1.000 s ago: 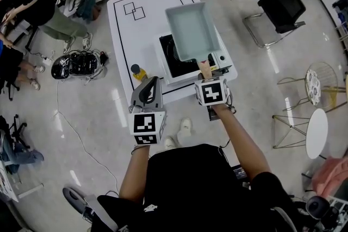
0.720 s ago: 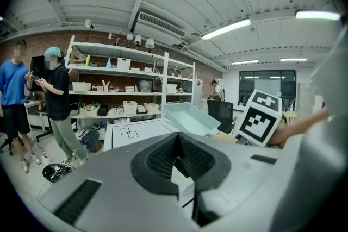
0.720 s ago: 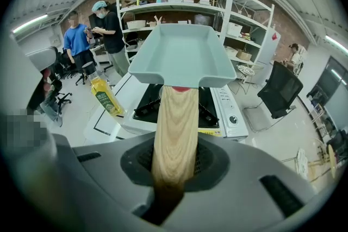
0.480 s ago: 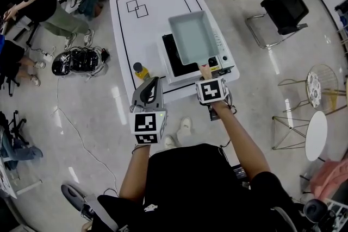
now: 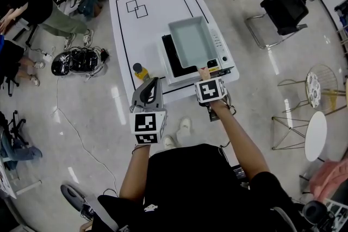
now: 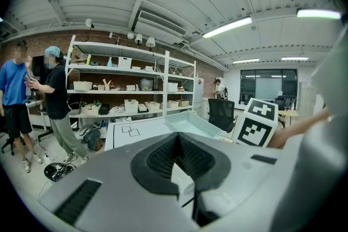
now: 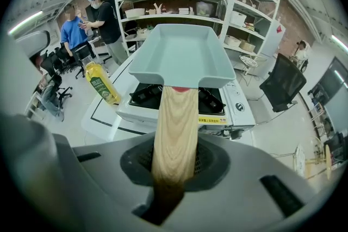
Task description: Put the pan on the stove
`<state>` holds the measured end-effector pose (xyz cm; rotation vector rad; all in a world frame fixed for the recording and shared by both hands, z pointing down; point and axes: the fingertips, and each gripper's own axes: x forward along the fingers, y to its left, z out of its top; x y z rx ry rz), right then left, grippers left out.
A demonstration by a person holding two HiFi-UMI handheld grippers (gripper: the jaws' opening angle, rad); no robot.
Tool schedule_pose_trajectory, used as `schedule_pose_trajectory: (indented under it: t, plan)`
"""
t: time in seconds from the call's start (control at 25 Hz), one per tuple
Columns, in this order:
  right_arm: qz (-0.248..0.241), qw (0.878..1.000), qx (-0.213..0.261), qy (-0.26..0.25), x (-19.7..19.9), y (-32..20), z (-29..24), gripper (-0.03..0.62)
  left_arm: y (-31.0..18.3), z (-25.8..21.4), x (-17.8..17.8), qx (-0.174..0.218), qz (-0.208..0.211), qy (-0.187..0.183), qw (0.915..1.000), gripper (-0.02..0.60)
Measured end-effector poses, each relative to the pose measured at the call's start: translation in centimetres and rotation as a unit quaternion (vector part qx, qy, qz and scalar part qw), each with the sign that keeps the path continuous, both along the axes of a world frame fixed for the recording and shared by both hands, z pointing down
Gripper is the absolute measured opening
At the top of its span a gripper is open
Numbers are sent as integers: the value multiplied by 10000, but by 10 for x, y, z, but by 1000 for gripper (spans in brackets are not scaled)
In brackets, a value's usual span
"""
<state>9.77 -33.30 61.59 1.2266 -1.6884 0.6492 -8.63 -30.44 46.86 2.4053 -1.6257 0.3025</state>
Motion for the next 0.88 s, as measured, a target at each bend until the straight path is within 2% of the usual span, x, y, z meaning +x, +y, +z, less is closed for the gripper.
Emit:
schedule_pose_trajectory:
  t: [0.4,0.56,0.88]
  plan:
    - [144,9995,-230,188,9,5,12,55,-2,4,-1,-20,6,-38,10000,11]
    - [-89,9999,-60,29,-1,-5,13,56,-2,6,-1,-40,2,-50,10000,11]
    - [-94,9998,-157,65,-2,-6,18,57,-1,9,-1,-89,-7,-70,9999,11]
